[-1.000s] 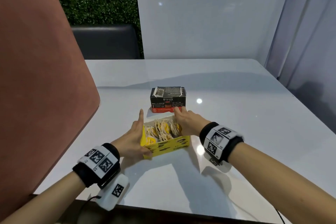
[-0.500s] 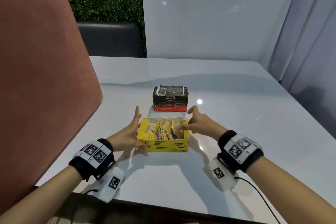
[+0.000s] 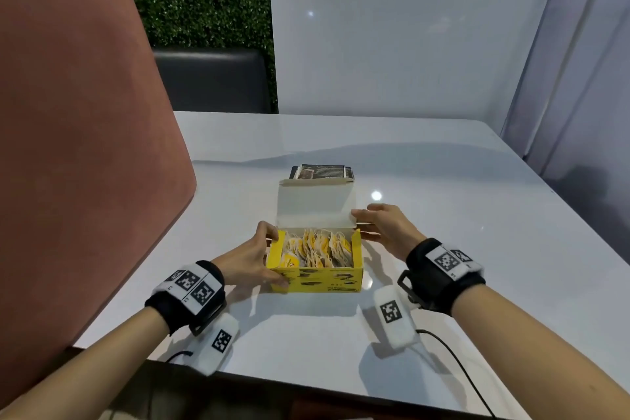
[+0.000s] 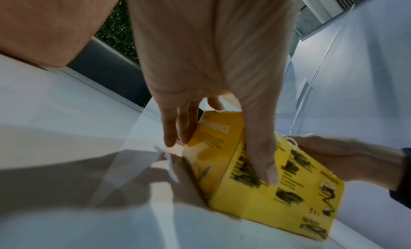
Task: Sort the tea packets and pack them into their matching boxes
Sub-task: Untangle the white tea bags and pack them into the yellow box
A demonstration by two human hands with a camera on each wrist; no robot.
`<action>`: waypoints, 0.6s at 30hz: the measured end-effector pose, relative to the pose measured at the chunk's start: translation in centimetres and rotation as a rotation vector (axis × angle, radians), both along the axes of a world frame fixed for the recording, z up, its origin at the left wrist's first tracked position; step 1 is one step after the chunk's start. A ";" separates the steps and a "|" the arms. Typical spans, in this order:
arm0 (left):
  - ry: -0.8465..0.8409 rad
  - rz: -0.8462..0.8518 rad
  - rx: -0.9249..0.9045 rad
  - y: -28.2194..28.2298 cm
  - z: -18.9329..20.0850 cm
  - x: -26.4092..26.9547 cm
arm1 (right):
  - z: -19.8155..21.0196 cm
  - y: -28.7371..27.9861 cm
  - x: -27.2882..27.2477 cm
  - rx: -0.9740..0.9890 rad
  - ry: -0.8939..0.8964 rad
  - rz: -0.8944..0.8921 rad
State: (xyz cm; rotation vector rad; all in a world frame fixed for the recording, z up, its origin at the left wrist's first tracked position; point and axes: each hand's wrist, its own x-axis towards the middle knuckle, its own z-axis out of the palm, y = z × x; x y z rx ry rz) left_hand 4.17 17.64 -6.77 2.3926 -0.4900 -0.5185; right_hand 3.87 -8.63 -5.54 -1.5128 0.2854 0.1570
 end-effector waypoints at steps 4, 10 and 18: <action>-0.018 -0.017 -0.005 0.1 0.1 -0.4 | 1.3 0.0 -1.4 -0.205 -0.238 0.166; 0.049 -0.020 -0.172 0.3 -0.3 0.0 | 2.6 0.7 -3.4 -0.610 -0.501 0.310; -0.086 -0.041 -0.379 1.5 1.8 -0.2 | 1.2 0.8 -4.6 -0.904 -0.562 0.379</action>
